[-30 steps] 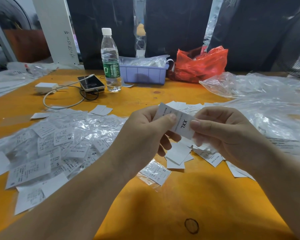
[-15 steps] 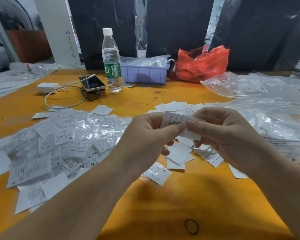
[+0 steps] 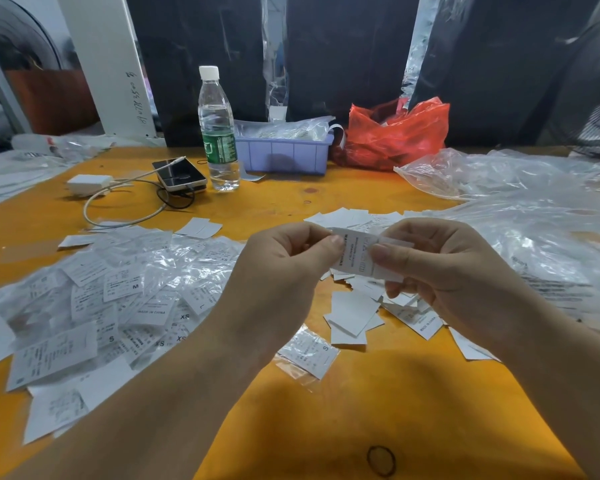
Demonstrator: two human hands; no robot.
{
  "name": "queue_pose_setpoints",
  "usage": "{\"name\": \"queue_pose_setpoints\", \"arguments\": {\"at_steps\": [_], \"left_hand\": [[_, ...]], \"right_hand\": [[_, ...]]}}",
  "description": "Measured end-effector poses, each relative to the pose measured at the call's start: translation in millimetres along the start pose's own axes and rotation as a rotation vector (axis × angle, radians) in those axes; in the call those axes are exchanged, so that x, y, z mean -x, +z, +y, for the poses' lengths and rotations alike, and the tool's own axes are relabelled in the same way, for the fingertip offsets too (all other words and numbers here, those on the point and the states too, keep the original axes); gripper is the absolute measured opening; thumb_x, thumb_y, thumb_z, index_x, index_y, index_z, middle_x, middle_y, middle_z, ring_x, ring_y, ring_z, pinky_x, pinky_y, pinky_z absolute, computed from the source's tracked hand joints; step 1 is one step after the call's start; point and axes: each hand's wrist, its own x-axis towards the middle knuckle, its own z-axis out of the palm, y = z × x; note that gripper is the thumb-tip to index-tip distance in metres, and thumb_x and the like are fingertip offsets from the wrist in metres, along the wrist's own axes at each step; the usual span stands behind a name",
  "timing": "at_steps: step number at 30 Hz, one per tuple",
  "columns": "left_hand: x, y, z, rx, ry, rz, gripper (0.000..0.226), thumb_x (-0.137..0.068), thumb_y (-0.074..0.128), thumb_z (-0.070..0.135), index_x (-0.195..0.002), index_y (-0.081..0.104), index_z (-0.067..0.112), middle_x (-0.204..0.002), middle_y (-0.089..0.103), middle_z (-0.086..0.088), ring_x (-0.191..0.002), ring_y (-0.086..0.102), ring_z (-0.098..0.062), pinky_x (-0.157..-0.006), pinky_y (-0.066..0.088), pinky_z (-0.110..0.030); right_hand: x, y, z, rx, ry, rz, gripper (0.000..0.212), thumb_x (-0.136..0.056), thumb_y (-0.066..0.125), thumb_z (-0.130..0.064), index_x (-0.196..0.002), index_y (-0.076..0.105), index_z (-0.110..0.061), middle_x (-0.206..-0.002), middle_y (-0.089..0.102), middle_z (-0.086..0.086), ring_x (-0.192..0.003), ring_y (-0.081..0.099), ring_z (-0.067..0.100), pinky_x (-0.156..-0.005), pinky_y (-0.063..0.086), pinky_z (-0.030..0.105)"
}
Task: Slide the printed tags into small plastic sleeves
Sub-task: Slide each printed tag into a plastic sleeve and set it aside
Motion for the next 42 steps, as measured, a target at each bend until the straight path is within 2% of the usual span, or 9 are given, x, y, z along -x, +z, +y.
{"name": "queue_pose_setpoints", "arguments": {"at_steps": [6,9,15,24,29,31,36,38,42], "left_hand": [[2.9,4.5,-2.4,-0.018,0.063,0.012,0.014,-0.091,0.065,0.020,-0.080,0.075,0.019,-0.057,0.062,0.010,-0.046,0.051,-0.001,-0.044,0.036,-0.009],[4.4,5.6,-2.0,-0.003,0.078,-0.010,0.007,-0.087,0.070,0.017,-0.082,0.074,0.018,-0.062,0.067,0.003,-0.047,0.050,0.000,-0.045,0.038,-0.011],[5.5,6.3,-1.2,0.018,0.051,-0.097,0.002,-0.085,0.072,0.015,-0.085,0.071,0.016,-0.062,0.067,0.004,-0.049,0.053,0.001,-0.046,0.038,-0.009],[2.5,2.6,0.0,0.001,0.042,-0.107,0.011,-0.091,0.063,0.010,-0.090,0.072,0.016,-0.065,0.068,0.007,-0.052,0.056,-0.001,-0.047,0.041,-0.010],[3.3,2.5,2.0,0.031,0.056,-0.130,0.010,-0.088,0.066,0.008,-0.091,0.070,0.016,-0.063,0.068,0.007,-0.052,0.058,0.000,-0.046,0.040,-0.009],[4.3,2.1,2.8,0.031,0.065,-0.146,0.011,-0.088,0.067,0.009,-0.092,0.069,0.019,-0.064,0.069,0.008,-0.052,0.058,-0.001,-0.047,0.041,-0.009],[4.4,0.4,5.5,0.045,0.071,-0.173,0.012,-0.086,0.068,0.012,-0.095,0.068,0.020,-0.066,0.070,0.007,-0.054,0.059,-0.001,-0.048,0.042,-0.010],[2.8,-1.0,5.2,0.042,0.049,-0.179,0.012,-0.086,0.068,0.014,-0.096,0.068,0.020,-0.067,0.069,0.008,-0.055,0.058,0.000,-0.048,0.041,-0.009],[1.3,-0.8,1.8,-0.040,0.027,-0.184,0.006,-0.089,0.067,0.018,-0.091,0.073,0.017,-0.062,0.061,0.013,-0.053,0.052,-0.001,-0.049,0.039,-0.009]], "right_hand": [[-0.2,-1.1,0.3,-0.030,0.003,-0.015,0.014,-0.066,0.074,-0.029,-0.070,0.075,-0.016,-0.085,0.071,0.010,-0.069,0.060,0.018,-0.057,0.053,0.021],[-0.5,-1.9,1.0,-0.024,0.003,0.001,0.022,-0.063,0.076,-0.028,-0.075,0.074,-0.010,-0.086,0.069,0.013,-0.069,0.060,0.020,-0.057,0.053,0.022],[-0.3,-0.7,-0.5,-0.009,-0.008,-0.021,0.028,-0.063,0.076,-0.028,-0.078,0.072,-0.005,-0.088,0.065,0.024,-0.072,0.060,0.025,-0.057,0.053,0.023],[-1.1,-3.7,1.1,-0.018,0.000,-0.015,0.024,-0.064,0.075,-0.027,-0.077,0.073,-0.007,-0.082,0.066,0.013,-0.070,0.060,0.019,-0.056,0.052,0.022],[-0.6,-3.9,0.4,0.001,0.004,-0.025,0.027,-0.063,0.077,-0.031,-0.078,0.074,-0.009,-0.085,0.066,0.017,-0.073,0.060,0.024,-0.056,0.052,0.022],[-0.6,-4.0,1.1,-0.010,-0.010,-0.053,0.026,-0.067,0.083,-0.027,-0.081,0.074,-0.007,-0.084,0.067,0.018,-0.074,0.060,0.026,-0.057,0.052,0.023],[0.1,-3.4,-0.5,-0.081,-0.012,-0.098,0.022,-0.067,0.075,-0.030,-0.080,0.076,-0.012,-0.081,0.069,0.012,-0.069,0.062,0.020,-0.056,0.052,0.023],[-0.4,-3.9,1.1,-0.087,0.002,-0.108,0.023,-0.069,0.078,-0.025,-0.083,0.075,-0.007,-0.080,0.067,0.011,-0.069,0.061,0.018,-0.056,0.052,0.023],[-0.8,-3.7,3.8,-0.078,0.025,-0.082,0.042,-0.068,0.076,-0.027,-0.091,0.068,0.007,-0.080,0.064,0.013,-0.071,0.057,0.023,-0.056,0.051,0.025]]}}
